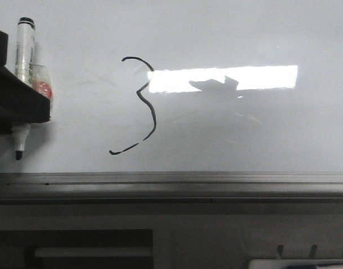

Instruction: Write number 3 on whiteboard

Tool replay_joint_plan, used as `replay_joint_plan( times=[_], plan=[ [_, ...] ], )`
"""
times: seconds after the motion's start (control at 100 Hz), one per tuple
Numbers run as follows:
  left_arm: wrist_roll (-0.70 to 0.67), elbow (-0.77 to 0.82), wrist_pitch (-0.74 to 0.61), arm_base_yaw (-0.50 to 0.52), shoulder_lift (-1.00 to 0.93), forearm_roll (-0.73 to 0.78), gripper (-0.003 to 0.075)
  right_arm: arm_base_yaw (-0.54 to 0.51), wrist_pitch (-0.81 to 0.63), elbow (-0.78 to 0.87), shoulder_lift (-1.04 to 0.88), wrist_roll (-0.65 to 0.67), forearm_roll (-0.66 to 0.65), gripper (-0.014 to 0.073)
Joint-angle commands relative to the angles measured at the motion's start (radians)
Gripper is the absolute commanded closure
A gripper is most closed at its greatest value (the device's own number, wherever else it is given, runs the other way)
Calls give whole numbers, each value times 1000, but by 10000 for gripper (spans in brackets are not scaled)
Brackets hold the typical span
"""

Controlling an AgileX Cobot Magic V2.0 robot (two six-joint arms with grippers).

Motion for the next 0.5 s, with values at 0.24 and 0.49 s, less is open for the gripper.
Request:
replay_joint_plan(
  times=[0.24, 0.49],
  plan=[
    [-5, -30, -25, 2, -193, 103, 472, -6, -41, -30, -30, 32, -8, 395],
    [-4, -22, 2, 2, -428, 264, 741, -6, -138, 30, -130, 41, -8, 655]
  ],
)
